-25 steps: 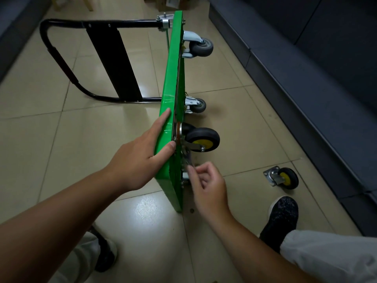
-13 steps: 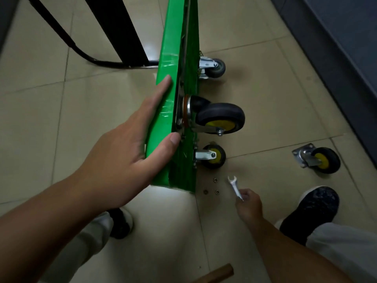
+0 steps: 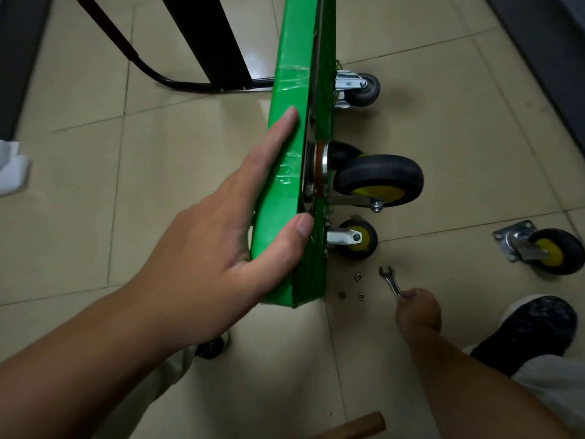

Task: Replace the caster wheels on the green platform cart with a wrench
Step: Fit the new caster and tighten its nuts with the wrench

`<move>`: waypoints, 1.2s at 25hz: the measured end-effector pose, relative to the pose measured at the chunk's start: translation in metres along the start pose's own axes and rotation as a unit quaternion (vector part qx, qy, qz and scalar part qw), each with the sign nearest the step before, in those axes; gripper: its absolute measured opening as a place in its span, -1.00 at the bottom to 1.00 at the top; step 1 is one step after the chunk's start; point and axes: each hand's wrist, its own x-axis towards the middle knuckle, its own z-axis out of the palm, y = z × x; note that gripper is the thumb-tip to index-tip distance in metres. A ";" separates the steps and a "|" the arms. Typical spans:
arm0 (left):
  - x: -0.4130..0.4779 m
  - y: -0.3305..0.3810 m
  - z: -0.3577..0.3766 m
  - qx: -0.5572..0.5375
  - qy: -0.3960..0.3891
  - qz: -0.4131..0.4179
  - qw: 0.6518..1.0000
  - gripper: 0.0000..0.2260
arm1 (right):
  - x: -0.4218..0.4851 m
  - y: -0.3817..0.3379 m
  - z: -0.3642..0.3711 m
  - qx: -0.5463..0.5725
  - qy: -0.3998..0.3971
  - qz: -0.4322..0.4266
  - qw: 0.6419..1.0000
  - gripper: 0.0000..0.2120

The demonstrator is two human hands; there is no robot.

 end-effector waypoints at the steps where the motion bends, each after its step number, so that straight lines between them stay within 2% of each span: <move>1: 0.000 0.000 0.000 0.001 0.001 -0.001 1.000 -0.34 | 0.000 -0.001 -0.001 -0.011 -0.007 -0.009 1.000 -0.94; 4: -0.001 -0.001 0.000 -0.002 -0.002 -0.003 1.000 -0.34 | 0.003 0.001 -0.005 -0.055 -0.012 -0.046 0.997 -0.96; 6: -0.001 -0.002 0.000 -0.007 -0.003 0.000 1.000 -0.35 | 0.002 -0.002 -0.002 -0.037 0.003 -0.146 0.989 -0.92; 8: 0.000 -0.004 0.001 -0.016 -0.005 0.003 1.000 -0.35 | -0.007 -0.008 0.008 -0.004 -0.053 -0.261 0.964 -0.79; 10: -0.001 -0.004 0.001 -0.021 -0.003 0.003 1.000 -0.35 | -0.014 -0.008 0.026 -0.026 -0.113 -0.311 0.943 -0.59; 12: -0.001 -0.005 0.002 -0.024 -0.001 0.007 1.000 -0.35 | -0.012 0.001 0.046 -0.084 -0.128 -0.336 0.929 -0.50; 16: -0.001 -0.007 0.002 -0.036 0.002 0.015 0.999 -0.35 | -0.015 0.002 0.052 -0.165 -0.109 -0.343 0.918 -0.76; 20: 0.000 -0.008 0.003 -0.036 0.007 0.018 0.999 -0.35 | -0.013 -0.001 0.056 -0.164 -0.111 -0.344 0.918 -0.70; 24: 0.000 -0.006 0.003 -0.039 0.010 0.016 0.999 -0.36 | -0.015 -0.003 0.037 -0.215 -0.108 -0.353 0.904 -0.80; 26: 0.000 -0.005 0.003 -0.040 0.011 0.016 0.999 -0.36 | -0.019 -0.009 0.023 -0.161 -0.128 -0.320 0.925 -0.87; 28: 0.000 -0.005 0.003 -0.042 0.016 0.018 0.999 -0.36 | -0.028 -0.028 0.004 -0.009 -0.157 -0.244 0.957 -0.91; 30: 0.000 -0.005 0.003 -0.045 0.021 0.014 0.999 -0.35 | -0.041 -0.059 -0.023 0.106 -0.151 -0.226 0.957 -0.90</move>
